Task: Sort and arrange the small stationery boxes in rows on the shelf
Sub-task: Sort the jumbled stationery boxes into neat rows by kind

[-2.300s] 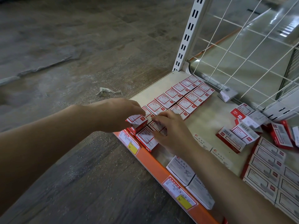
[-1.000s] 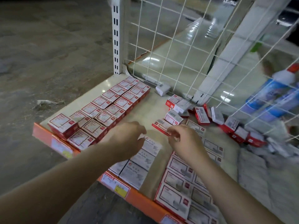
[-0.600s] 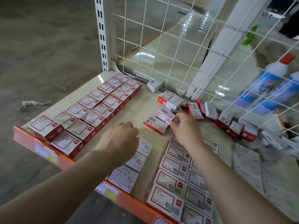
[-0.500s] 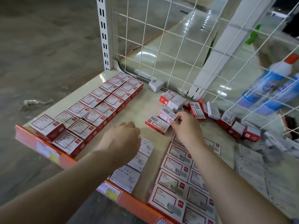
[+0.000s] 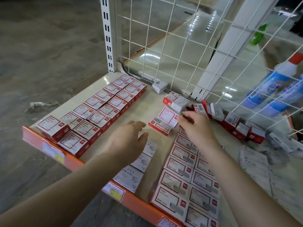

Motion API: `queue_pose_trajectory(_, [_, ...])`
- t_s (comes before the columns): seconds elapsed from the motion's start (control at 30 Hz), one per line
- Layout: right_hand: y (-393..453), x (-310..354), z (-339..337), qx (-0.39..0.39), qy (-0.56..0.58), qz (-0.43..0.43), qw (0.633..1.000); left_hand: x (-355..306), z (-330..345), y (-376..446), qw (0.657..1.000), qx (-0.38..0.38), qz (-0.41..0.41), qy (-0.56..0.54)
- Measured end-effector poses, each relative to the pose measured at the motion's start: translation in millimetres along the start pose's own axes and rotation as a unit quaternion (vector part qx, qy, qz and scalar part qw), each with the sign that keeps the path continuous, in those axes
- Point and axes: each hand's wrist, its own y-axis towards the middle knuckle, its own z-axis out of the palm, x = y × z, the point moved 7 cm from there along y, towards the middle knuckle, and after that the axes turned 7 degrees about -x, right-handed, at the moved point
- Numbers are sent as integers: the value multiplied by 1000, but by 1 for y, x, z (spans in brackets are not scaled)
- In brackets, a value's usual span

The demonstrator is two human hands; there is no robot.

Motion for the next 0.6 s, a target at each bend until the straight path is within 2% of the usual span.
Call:
queue_pose_trajectory(0.13, [-27,0,-1,87,42,18,995,-10,-1,-7,998,7,-4,-60])
queue_pose_trajectory(0.23, [-41,-4,0,122,58,33,990,-17,4,-15,990,40,-12,-132])
queue_pose_trajectory(0.37, [-49,-5,-1,133,86,46,986,-23,12,-22,981,66,-10,-184])
queue_pose_trajectory(0.6, [-55,-6,-4,127,86,53,987,-19,14,-22,971,63,-42,-227])
